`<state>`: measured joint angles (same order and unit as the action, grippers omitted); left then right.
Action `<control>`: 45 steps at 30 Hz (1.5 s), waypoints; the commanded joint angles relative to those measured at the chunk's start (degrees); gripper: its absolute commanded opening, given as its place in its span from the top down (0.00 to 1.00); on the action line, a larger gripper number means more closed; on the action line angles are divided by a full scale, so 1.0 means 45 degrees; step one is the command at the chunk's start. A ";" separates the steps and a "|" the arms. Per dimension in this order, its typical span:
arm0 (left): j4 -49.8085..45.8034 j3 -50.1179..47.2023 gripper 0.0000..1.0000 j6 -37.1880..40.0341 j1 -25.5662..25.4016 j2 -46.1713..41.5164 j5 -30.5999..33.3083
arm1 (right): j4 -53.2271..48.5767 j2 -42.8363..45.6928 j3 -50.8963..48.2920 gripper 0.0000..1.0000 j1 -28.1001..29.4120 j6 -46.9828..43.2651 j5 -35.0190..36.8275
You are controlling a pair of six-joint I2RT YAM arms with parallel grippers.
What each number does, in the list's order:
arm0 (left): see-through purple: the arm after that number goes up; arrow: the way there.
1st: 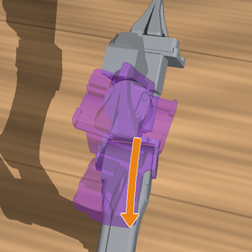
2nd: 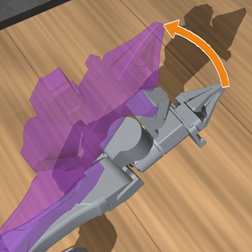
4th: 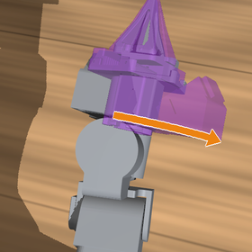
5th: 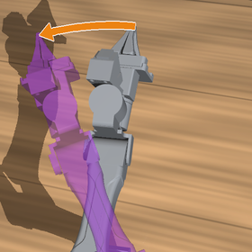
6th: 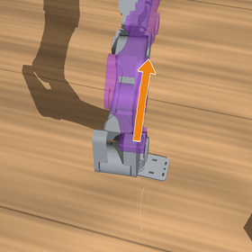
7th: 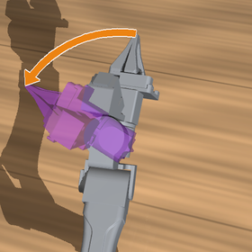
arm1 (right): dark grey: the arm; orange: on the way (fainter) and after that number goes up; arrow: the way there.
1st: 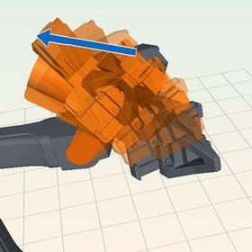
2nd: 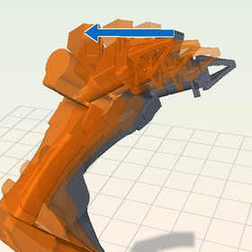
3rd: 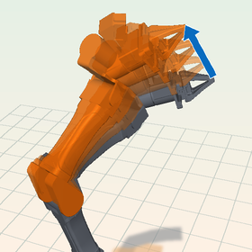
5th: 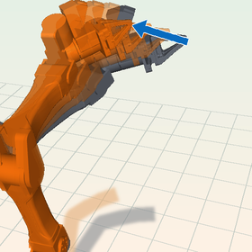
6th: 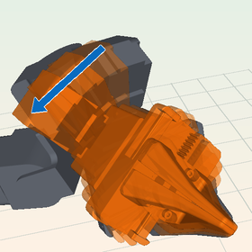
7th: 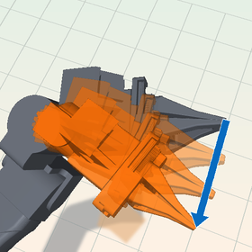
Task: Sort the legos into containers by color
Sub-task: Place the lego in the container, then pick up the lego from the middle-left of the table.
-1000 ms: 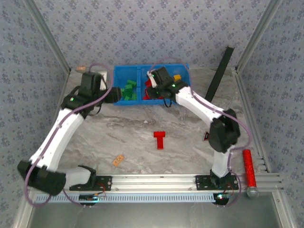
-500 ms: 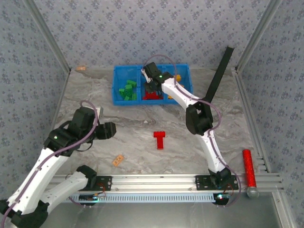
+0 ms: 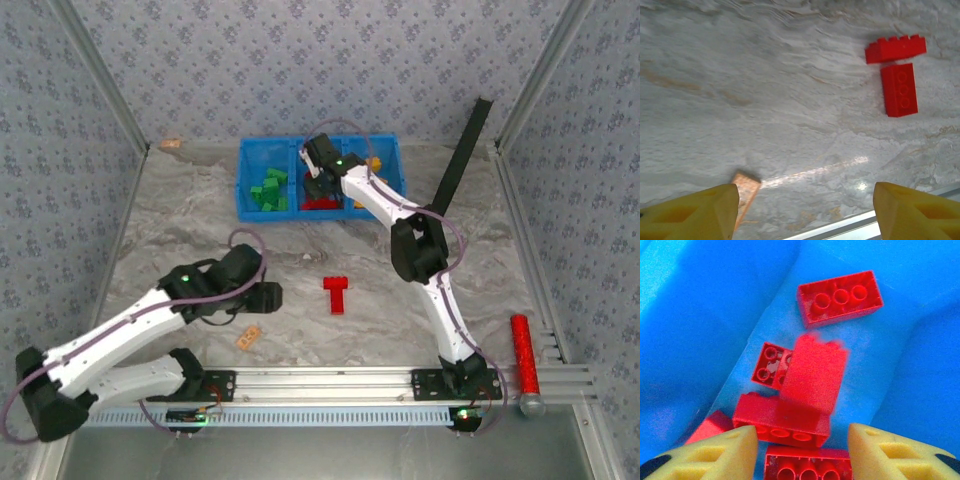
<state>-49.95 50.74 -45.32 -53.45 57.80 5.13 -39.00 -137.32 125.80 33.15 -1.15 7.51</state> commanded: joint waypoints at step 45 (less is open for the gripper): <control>0.4026 0.4631 0.61 -0.1106 -0.2357 1.1764 -0.0024 | 0.0729 1.6335 -1.5608 0.16 -0.1853 0.3661 -0.1298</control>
<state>-32.67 70.46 -51.53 -64.86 108.55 5.45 -34.68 -66.11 57.69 25.34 12.29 2.98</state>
